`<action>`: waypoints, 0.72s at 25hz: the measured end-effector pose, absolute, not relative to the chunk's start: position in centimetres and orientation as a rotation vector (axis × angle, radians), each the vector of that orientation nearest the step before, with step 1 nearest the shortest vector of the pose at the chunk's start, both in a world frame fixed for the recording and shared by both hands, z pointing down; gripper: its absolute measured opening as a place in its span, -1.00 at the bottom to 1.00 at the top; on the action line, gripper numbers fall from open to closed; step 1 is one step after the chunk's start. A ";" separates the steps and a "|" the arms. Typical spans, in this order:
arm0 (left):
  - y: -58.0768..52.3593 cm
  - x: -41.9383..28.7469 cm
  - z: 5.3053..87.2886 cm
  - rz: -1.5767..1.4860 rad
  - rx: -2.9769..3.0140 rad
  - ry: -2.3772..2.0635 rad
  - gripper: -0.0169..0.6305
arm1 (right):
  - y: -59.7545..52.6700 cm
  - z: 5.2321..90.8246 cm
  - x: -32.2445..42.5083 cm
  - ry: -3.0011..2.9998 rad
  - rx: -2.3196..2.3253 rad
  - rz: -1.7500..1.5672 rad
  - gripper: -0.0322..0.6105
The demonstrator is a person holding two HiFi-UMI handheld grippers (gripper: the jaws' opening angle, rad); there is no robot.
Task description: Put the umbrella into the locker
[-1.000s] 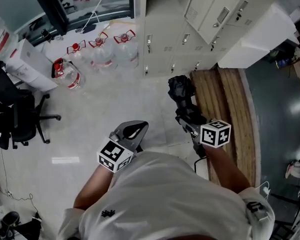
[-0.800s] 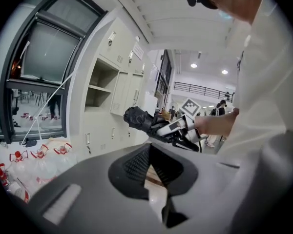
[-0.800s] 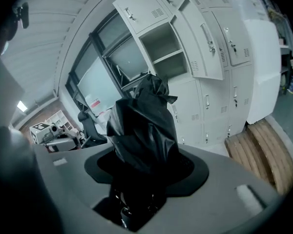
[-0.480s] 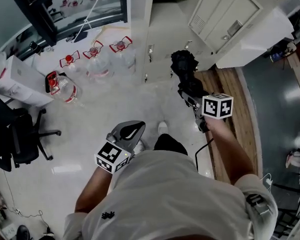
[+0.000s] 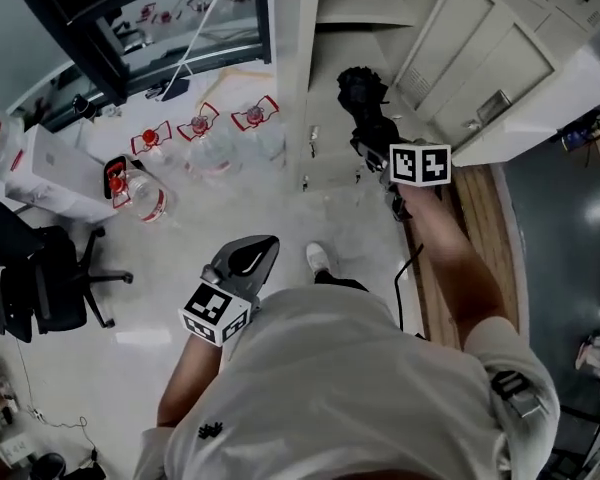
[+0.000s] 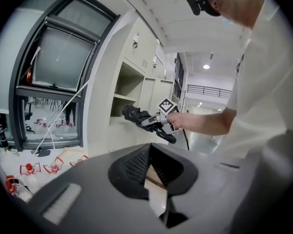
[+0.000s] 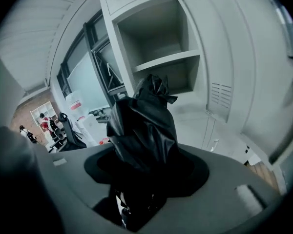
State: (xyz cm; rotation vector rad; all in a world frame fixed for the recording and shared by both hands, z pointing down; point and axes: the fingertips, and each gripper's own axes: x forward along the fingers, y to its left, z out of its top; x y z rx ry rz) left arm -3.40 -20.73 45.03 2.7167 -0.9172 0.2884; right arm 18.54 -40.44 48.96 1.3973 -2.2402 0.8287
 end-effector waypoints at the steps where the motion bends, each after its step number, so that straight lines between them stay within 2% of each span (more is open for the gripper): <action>1: -22.0 -3.1 44.8 0.288 2.714 -0.935 -0.77 | -42.3 48.9 18.6 -2.239 1.393 0.821 -0.15; 18: -33.5 -1.5 44.4 0.294 2.589 -1.180 -0.77 | -64.9 51.4 18.1 -2.174 1.372 0.718 -0.15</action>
